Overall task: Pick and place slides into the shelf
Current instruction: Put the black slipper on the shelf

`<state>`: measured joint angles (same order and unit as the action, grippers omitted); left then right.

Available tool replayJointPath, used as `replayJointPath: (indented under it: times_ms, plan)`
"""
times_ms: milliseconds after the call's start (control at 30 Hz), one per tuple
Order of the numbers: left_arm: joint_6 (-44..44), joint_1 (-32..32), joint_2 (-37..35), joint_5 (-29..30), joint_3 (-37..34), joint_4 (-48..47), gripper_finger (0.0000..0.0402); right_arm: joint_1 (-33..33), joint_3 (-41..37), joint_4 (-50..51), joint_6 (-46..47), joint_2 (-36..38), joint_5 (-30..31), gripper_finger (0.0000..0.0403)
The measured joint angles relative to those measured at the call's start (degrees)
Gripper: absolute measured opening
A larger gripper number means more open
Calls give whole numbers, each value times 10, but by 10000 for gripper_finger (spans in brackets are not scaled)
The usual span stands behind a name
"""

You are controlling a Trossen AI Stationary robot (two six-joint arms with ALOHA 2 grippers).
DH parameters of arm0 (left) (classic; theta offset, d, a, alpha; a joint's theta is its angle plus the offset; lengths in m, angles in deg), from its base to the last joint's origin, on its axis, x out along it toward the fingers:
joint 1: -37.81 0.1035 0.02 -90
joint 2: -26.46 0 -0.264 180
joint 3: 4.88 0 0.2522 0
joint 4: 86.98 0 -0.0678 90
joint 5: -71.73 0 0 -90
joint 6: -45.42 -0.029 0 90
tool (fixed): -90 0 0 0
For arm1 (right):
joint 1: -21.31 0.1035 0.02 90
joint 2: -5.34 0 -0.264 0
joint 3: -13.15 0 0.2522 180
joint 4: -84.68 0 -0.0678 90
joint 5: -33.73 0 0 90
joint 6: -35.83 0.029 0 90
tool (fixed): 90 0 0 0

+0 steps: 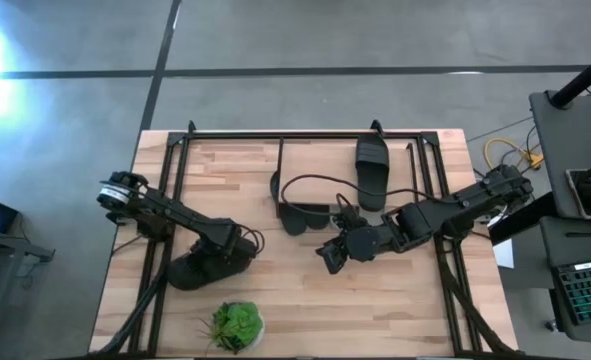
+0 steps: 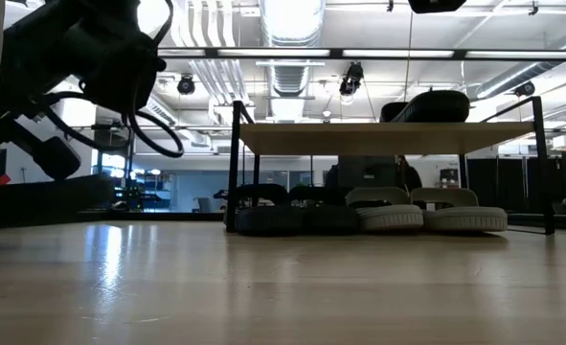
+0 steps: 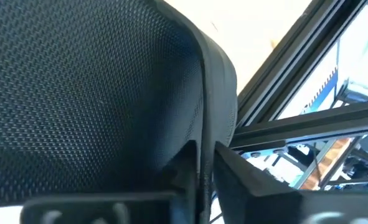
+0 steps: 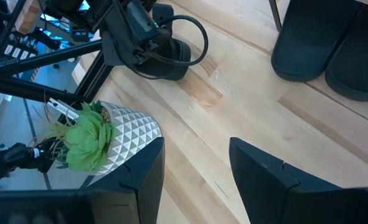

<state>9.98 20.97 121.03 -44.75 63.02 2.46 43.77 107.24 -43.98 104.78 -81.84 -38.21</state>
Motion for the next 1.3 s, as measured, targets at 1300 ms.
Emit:
replayJointPath:
  times_ms: [1300]
  plan:
    - [825, 32, -317, 574, 85, 851, 0, -1, 0, 25, 15, 106, 237, 171]
